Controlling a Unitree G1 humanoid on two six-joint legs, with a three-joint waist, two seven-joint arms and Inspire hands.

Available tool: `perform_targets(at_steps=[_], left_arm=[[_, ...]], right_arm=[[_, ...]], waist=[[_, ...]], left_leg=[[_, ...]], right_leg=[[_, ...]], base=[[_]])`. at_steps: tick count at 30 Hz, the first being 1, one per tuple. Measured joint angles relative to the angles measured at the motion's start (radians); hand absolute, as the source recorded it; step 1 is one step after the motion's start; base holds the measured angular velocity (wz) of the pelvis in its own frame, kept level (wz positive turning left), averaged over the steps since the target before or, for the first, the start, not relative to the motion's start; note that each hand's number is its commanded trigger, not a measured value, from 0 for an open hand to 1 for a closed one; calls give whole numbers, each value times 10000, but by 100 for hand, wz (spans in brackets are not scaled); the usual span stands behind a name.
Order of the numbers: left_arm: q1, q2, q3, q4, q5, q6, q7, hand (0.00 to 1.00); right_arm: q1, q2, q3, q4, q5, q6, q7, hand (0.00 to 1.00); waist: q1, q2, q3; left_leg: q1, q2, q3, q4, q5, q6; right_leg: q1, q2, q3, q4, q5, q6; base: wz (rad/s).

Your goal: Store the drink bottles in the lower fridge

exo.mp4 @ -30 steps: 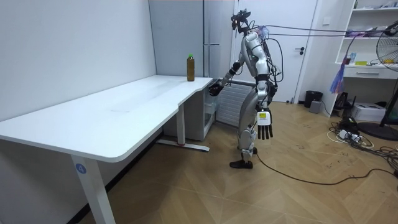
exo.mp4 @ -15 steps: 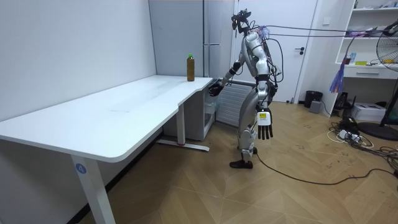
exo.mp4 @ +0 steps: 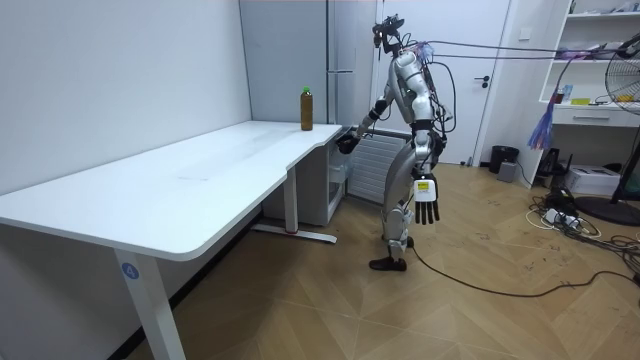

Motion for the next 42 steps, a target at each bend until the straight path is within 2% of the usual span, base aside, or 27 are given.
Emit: perform_targets(at_steps=[8, 16, 17, 42], left_arm=[[0, 0, -183, 0, -15, 6, -8, 0], [-6, 0, -220, -4, -12, 7, 34, 0], [-7, 0, -245, -4, -14, 7, 64, 0], [-33, 2, -258, 16, -184, 0, 274, 0]], right_arm=[[43, -2, 10, -1, 4, -2, -2, 100], [43, -2, 7, -2, -23, -8, -5, 100], [42, -3, 7, -4, -22, -14, -5, 0], [69, -27, 7, -2, 37, -7, -216, 0]], waist=[[204, 9, -5], [185, 9, -5], [184, 9, -5], [167, -15, 6]], left_leg=[[0, 3, -11, 25, -1, -1], [-4, -5, -24, -21, 0, 0], [-4, -4, -24, -34, 0, -1], [32, 15, -26, -112, 1, 1]], right_leg=[[9, 7, -1, 14, -1, 0], [31, 7, -30, -38, -4, 8], [34, 5, -42, -47, -5, 9], [183, 8, -173, -219, -15, 31]], base=[[0], [0], [0], [0]])
